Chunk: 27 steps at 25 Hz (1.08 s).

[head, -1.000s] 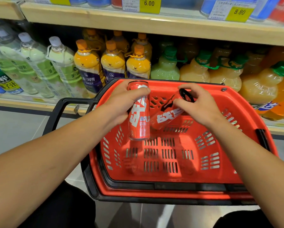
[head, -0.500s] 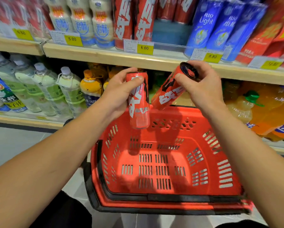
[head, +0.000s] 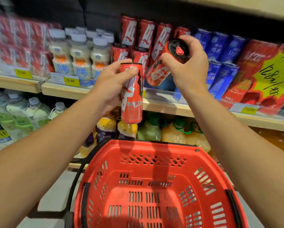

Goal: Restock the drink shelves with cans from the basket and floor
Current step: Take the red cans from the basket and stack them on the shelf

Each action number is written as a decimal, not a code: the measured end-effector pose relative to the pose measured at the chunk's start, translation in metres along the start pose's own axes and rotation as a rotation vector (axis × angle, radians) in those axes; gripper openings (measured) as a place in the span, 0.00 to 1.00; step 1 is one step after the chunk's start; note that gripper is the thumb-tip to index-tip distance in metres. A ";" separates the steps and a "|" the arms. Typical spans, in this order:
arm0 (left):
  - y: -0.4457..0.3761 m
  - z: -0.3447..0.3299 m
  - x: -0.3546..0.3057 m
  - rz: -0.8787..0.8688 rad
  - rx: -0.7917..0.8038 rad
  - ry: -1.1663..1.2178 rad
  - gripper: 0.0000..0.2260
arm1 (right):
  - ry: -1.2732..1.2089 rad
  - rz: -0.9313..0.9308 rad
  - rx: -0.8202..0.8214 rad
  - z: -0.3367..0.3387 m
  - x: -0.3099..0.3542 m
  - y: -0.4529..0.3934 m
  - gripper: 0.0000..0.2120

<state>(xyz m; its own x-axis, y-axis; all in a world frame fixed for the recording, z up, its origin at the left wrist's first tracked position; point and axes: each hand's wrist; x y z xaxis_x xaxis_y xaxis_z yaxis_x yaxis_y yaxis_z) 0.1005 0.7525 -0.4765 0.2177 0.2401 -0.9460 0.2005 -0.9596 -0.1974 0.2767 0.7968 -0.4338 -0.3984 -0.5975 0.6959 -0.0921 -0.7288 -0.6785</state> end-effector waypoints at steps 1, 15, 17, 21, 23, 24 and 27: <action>-0.004 0.001 -0.002 0.002 -0.008 -0.018 0.24 | 0.010 0.020 -0.002 -0.005 -0.001 -0.005 0.26; -0.027 0.022 0.003 0.029 -0.025 -0.009 0.19 | 0.134 -0.144 0.296 -0.043 -0.039 -0.058 0.28; -0.028 0.023 0.003 0.036 -0.035 0.010 0.18 | 0.121 -0.155 0.322 -0.048 -0.044 -0.058 0.26; -0.025 0.025 0.007 0.060 -0.036 0.019 0.17 | 0.030 -0.215 0.311 -0.050 -0.054 -0.056 0.24; -0.023 0.025 0.010 0.077 -0.030 0.015 0.19 | 0.024 -0.224 0.332 -0.048 -0.055 -0.056 0.24; -0.023 0.026 0.011 0.080 -0.030 0.011 0.20 | 0.036 -0.221 0.352 -0.046 -0.054 -0.057 0.25; -0.020 0.024 0.007 0.076 -0.040 -0.017 0.20 | 0.076 -0.206 0.358 -0.037 -0.047 -0.051 0.31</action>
<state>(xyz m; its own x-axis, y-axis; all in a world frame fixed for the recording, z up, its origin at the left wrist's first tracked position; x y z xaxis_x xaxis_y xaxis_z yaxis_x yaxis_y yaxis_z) 0.0750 0.7695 -0.4853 0.2175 0.1635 -0.9623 0.2219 -0.9683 -0.1144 0.2666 0.8746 -0.4407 -0.4725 -0.4107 0.7798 0.1408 -0.9086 -0.3932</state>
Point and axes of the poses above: each hand's wrist, its own y-axis away from the middle knuckle, its own z-axis out of the back of the hand, x = y × z
